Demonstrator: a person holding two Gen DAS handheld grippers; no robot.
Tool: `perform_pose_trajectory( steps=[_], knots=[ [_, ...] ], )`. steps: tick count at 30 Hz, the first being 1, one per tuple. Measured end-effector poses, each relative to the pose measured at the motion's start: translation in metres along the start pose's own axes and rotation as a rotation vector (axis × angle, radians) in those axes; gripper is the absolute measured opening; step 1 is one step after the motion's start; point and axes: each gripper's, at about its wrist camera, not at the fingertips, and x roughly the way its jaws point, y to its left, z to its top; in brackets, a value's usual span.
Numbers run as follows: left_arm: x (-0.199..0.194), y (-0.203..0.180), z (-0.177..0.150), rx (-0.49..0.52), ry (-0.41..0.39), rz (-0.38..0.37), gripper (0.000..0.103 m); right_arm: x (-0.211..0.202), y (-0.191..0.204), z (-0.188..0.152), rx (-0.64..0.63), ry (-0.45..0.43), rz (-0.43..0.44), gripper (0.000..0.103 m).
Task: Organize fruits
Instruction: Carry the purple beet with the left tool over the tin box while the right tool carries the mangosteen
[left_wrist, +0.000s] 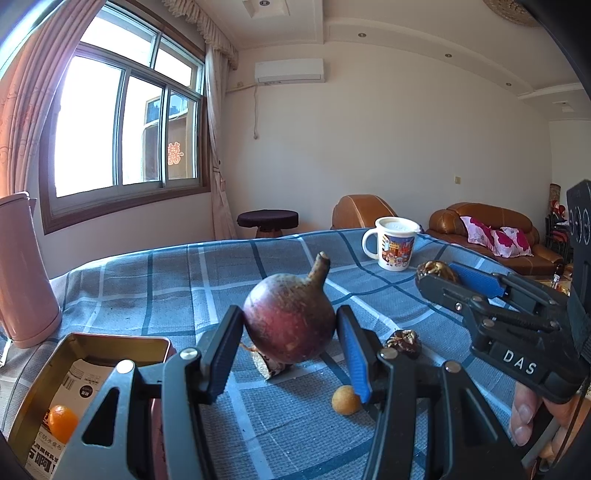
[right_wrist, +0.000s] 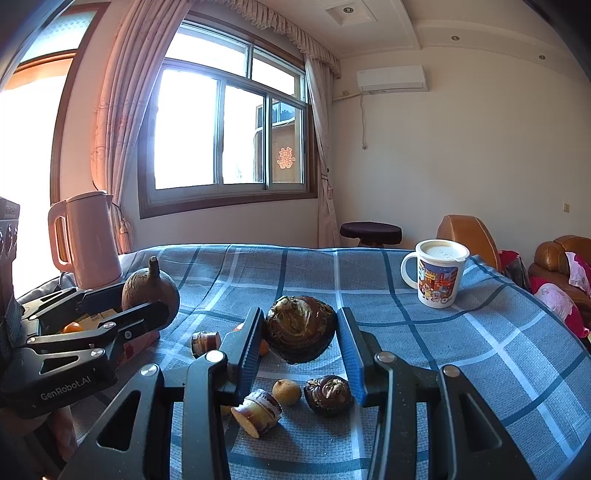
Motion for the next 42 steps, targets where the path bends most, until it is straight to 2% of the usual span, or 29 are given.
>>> perform_pose_trajectory(
  steps=[10,23,42],
  knots=[
    [-0.007,0.002,-0.001,0.0,-0.022,0.016,0.054,0.0,0.002,0.001,-0.013,-0.004,0.005,0.043],
    [-0.014,0.009,-0.002,-0.009,-0.014,0.033,0.054,0.006,0.018,0.002,-0.069,0.011,0.025,0.043],
    [-0.027,0.042,-0.008,-0.045,0.016,0.1,0.054,0.019,0.059,0.005,-0.127,0.034,0.109,0.043]
  ],
)
